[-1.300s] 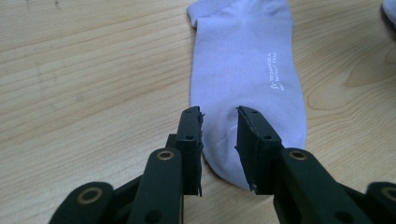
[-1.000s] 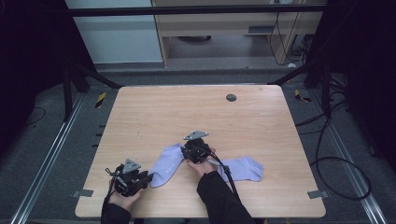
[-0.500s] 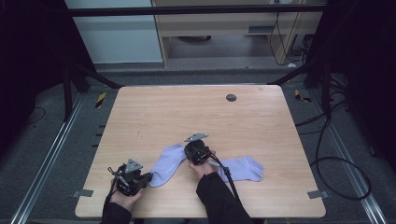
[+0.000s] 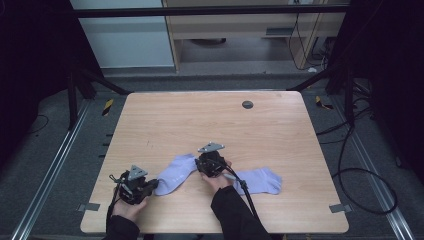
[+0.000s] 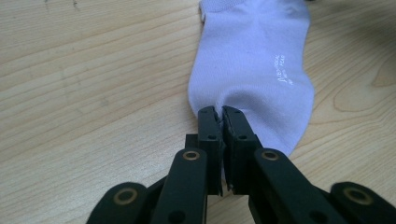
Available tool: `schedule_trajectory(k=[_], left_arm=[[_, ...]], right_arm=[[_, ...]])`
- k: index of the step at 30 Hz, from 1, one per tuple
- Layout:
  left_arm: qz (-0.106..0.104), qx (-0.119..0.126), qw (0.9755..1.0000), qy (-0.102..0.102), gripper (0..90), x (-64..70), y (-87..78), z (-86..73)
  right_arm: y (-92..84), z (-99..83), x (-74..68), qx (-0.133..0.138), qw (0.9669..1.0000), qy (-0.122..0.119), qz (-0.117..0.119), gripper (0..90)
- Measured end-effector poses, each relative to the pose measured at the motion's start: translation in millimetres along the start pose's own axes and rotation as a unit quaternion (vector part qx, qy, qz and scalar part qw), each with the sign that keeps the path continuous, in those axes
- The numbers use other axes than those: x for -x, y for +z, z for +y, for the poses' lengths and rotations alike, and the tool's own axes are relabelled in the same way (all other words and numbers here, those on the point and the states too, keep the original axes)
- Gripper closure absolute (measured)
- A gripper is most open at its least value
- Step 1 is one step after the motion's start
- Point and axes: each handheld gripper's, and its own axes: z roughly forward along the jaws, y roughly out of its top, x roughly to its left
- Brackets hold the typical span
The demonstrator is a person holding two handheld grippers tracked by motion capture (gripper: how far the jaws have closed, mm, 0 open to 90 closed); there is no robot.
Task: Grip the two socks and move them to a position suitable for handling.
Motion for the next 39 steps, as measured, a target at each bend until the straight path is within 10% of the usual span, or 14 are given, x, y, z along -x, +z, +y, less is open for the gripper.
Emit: schedule_trajectory(k=[11, 19, 32, 39], left_arm=[[0.003, -0.003, 1.0000, 0.005, 85.8, 0.9, 0.7, -0.9], [0.027, 0.009, 0.9996, 0.004, 85.8, -11.1, 1.3, 8.0], [0.055, -0.016, 0.9980, 0.027, 83.3, -16.6, 14.3, 13.8], [0.066, 0.014, 0.9977, 0.006, 73.0, -20.8, 4.0, 15.2]], right_arm=[[9.1, -1.6, -1.4, -0.008, 1.0000, -0.002, 0.001, 89.4], [-24.7, 1.2, -12.1, 0.030, 0.9991, -0.007, 0.029, 89.6], [-37.3, -34.1, -30.2, -0.001, 0.9988, -0.004, 0.048, 88.9], [-47.0, -33.4, -27.1, 0.006, 0.9985, -0.005, 0.054, 76.9]])
